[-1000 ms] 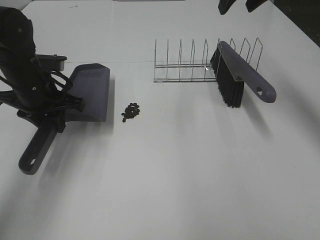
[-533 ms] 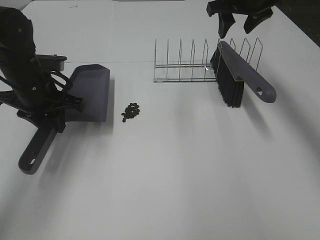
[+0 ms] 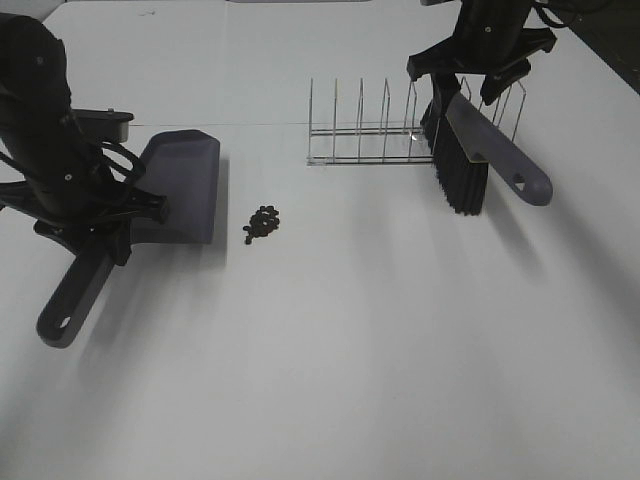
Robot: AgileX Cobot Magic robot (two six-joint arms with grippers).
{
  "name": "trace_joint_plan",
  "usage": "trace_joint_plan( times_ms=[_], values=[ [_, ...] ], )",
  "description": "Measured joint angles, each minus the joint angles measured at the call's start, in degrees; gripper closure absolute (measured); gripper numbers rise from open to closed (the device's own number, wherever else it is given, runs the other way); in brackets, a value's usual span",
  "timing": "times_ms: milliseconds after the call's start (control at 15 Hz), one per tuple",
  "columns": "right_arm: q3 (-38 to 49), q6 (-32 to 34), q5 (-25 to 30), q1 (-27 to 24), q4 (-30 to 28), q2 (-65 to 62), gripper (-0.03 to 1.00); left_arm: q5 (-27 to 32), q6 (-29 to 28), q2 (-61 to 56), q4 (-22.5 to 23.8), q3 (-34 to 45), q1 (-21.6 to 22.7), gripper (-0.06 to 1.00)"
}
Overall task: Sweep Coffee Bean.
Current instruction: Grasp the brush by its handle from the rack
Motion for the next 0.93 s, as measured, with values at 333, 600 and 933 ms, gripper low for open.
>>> trace_joint_plan(
  times_ms=[333,600,933],
  values=[
    [0.00,0.80,-2.41,0.00,-0.97,2.52,0.40,0.00,0.00,0.00,-0.06,0.00,0.00,0.58],
    [0.00,1.60,-4.18,-0.97,-1.43,4.76,0.40,0.00,0.00,0.00,-0.11,0.00,0.00,0.58],
    [0.00,0.46,-6.13,-4.01,2.18,6.65,0.43,0.00,0.00,0.00,-0.11,0.00,0.00,0.58]
  ],
)
